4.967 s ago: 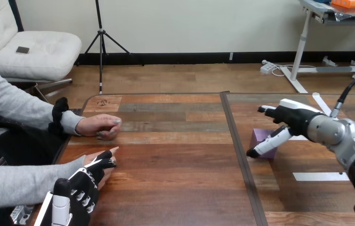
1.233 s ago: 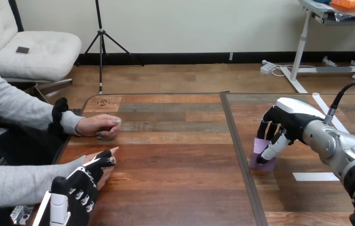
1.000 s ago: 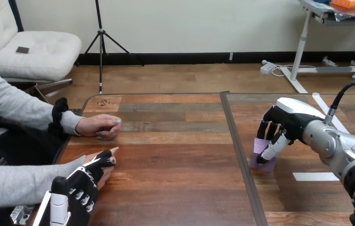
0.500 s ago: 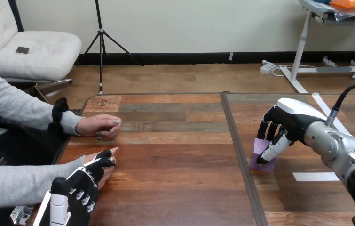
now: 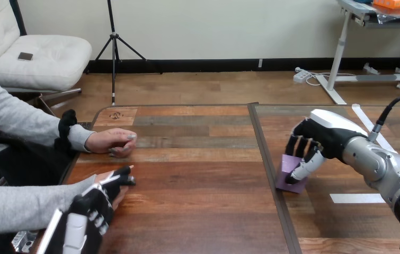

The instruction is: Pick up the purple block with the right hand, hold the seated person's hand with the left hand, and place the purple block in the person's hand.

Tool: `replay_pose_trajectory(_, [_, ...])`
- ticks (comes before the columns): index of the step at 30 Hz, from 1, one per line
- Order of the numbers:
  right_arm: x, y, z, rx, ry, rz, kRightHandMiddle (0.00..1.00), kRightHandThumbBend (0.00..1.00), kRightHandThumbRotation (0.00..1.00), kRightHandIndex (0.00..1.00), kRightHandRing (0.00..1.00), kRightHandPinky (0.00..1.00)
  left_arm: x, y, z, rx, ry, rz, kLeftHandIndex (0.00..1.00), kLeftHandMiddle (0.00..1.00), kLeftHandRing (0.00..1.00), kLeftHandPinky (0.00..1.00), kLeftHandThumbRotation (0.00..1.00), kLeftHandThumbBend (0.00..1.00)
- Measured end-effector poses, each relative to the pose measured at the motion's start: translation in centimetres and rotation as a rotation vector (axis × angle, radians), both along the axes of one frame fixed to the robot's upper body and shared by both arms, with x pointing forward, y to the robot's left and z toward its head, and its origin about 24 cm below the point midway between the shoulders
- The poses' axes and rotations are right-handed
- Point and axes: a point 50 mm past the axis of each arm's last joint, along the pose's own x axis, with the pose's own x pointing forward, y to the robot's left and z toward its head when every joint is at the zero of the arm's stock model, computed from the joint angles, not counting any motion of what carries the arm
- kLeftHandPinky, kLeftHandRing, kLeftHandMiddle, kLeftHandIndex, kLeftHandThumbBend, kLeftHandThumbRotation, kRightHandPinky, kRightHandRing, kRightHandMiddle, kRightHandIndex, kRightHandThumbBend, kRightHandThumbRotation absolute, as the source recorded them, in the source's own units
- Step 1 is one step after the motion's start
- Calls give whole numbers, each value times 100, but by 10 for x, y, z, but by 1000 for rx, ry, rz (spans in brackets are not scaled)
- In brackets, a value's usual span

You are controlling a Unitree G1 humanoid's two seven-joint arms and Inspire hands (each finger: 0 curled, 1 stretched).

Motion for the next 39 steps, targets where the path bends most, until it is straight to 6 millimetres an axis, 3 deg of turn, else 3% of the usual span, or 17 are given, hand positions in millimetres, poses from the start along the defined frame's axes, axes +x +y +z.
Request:
replay_pose_trajectory(3, [0, 1, 2, 12, -3, 15, 49, 72, 0, 47, 45, 40, 3, 3, 6, 70, -43, 16, 64, 76, 76, 65, 74, 70])
replay_pose_trajectory(9, [1, 0, 8, 20, -17, 40, 49, 72, 0, 46, 45, 41, 15, 12, 26, 224, -143, 26, 65, 74, 71, 54, 63, 79])
replay_pose_trajectory(11, [2, -1, 10, 20, -23, 48, 48, 72, 0, 46, 45, 40, 19, 16, 34, 273, -175, 24, 65, 72, 69, 51, 55, 89])
replay_pose_trajectory(18, [3, -3, 16, 36, -46, 51, 49, 73, 0, 47, 45, 41, 29, 28, 67, 437, -285, 34, 65, 70, 67, 48, 38, 98])
replay_pose_trajectory(27, [1, -10, 18, 44, -47, 36, 49, 73, 0, 47, 46, 42, 34, 31, 102, 618, -379, 50, 68, 74, 69, 48, 27, 100])
replay_pose_trajectory(39, [-1, -19, 21, 50, -65, 31, 49, 73, 0, 47, 46, 43, 45, 27, 127, 950, -424, 94, 71, 76, 69, 49, 35, 100])
